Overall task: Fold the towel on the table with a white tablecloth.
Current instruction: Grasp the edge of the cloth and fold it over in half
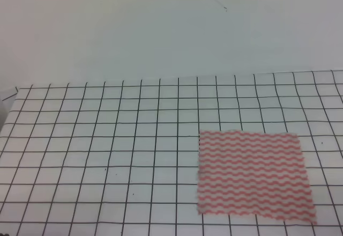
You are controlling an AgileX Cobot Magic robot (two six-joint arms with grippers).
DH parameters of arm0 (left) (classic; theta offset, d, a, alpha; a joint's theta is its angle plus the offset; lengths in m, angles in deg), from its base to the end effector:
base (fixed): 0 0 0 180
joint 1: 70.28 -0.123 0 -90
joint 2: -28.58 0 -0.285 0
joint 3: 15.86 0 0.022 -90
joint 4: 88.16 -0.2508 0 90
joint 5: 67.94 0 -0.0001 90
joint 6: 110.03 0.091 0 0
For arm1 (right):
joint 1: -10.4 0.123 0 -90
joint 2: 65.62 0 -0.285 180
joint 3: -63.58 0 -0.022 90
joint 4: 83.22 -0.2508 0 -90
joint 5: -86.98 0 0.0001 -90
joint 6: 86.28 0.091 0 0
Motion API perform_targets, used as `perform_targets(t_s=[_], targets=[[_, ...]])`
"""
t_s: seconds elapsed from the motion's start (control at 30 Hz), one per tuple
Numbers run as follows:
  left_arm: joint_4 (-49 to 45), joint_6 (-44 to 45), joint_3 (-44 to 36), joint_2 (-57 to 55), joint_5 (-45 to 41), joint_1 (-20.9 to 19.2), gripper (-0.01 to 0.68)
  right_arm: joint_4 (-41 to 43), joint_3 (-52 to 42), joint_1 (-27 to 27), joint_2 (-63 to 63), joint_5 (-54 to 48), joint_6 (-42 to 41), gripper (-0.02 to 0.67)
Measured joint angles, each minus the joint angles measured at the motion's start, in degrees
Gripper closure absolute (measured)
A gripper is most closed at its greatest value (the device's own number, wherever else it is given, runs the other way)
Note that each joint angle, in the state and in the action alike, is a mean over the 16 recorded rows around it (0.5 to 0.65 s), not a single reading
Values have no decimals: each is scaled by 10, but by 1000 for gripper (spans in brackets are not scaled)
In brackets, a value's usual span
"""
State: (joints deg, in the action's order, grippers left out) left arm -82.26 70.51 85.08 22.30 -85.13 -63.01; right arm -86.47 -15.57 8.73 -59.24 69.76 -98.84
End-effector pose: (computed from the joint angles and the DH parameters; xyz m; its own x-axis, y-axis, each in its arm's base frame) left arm 0.0529 -0.0095 0.1768 -0.2268 -0.0606 -0.9721 0.1363 0.9863 -0.0933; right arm 0.0538 0.0000 0.1760 -0.2193 -0.1579 -0.9628 -0.0236 0.9874 -0.1566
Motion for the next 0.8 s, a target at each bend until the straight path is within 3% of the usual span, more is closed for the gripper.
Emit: perform_targets(t_s=[0.27, 0.63, 0.8], targets=[[98, -2, 0, 0, 7, 0, 672, -107, 0, 0, 0, 37, 14, 652], [452, -5, 0, 0, 39, 0, 672, -500, 0, 0, 0, 259, 27, 652], [575, -5, 0, 0, 49, 0, 672, -623, 1, 0, 0, 341, 14, 652]])
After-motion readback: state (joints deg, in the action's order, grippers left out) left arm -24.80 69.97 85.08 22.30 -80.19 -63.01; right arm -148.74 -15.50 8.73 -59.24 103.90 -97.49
